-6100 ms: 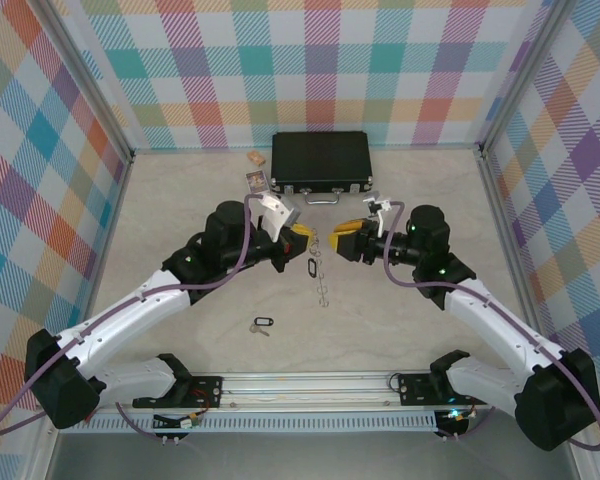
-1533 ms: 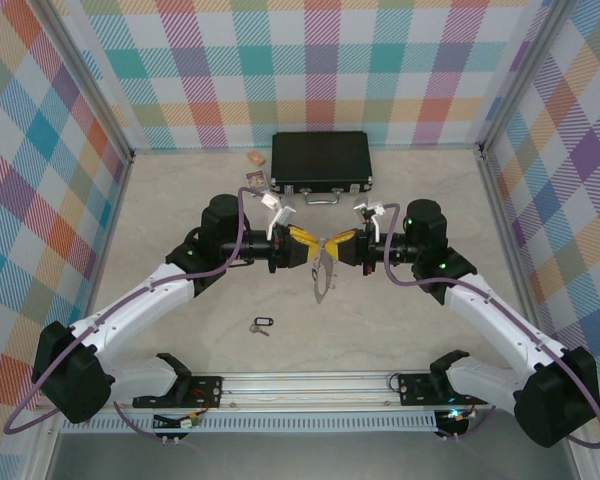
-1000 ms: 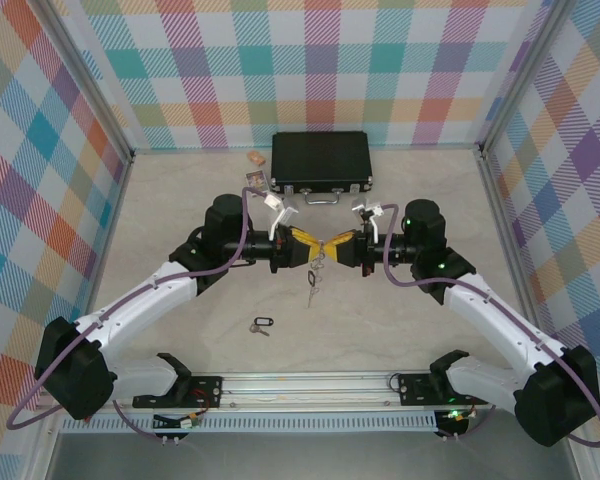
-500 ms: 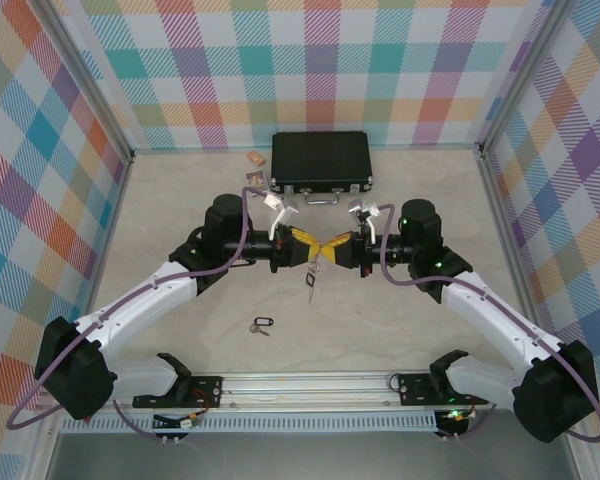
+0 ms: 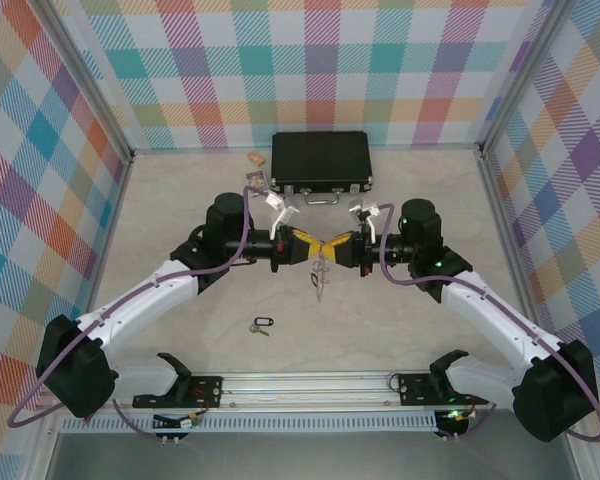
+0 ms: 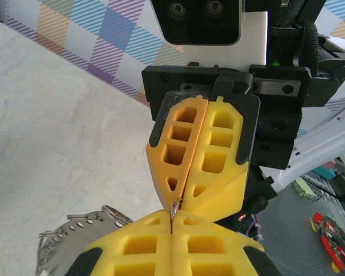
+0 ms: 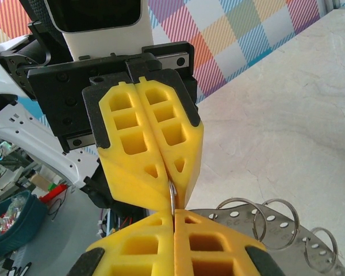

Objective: Put the keys on the keyring

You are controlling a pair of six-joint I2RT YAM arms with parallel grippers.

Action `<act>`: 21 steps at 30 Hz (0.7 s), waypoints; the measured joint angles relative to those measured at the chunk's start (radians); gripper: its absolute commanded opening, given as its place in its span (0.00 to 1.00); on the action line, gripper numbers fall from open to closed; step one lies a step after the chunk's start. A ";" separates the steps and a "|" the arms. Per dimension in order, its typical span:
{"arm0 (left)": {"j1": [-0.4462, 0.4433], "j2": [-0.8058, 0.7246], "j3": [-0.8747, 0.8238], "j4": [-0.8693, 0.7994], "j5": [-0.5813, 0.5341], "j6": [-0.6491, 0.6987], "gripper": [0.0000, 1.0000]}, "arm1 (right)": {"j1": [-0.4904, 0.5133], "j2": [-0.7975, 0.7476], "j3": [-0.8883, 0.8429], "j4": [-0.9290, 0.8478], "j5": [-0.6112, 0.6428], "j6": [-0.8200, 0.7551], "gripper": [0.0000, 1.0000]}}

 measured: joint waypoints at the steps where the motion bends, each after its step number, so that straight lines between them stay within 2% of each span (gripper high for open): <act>1: 0.000 0.000 0.000 -0.001 0.000 0.002 0.00 | 0.000 0.000 0.000 0.000 0.001 0.000 0.00; 2: 0.000 0.000 0.000 -0.002 0.000 0.004 0.00 | 0.000 0.000 0.000 0.000 0.003 0.000 0.01; 3: 0.000 0.000 0.000 -0.003 -0.001 0.007 0.00 | 0.000 0.000 0.000 -0.003 0.005 0.000 0.23; 4: 0.000 0.000 0.000 -0.003 -0.002 0.011 0.00 | 0.000 0.000 0.000 -0.006 0.008 0.001 0.30; 6: -0.001 0.000 -0.001 -0.006 -0.017 0.014 0.00 | 0.002 -0.002 0.000 -0.007 0.015 -0.004 0.38; 7: 0.000 0.000 -0.002 -0.006 -0.027 0.015 0.00 | 0.003 -0.005 0.002 -0.013 0.027 -0.004 0.48; 12: 0.000 -0.032 -0.034 0.016 -0.090 0.021 0.00 | 0.006 -0.082 -0.008 -0.053 0.153 -0.019 0.78; 13: -0.001 -0.044 -0.044 0.022 -0.103 0.023 0.00 | 0.006 -0.112 -0.021 -0.051 0.183 -0.024 0.81; 17: -0.001 -0.083 -0.071 0.045 -0.148 0.030 0.00 | 0.006 -0.233 -0.093 -0.044 0.289 -0.026 0.85; 21: -0.001 -0.092 -0.081 0.074 -0.199 0.033 0.00 | 0.006 -0.236 -0.115 -0.046 0.347 -0.026 0.86</act>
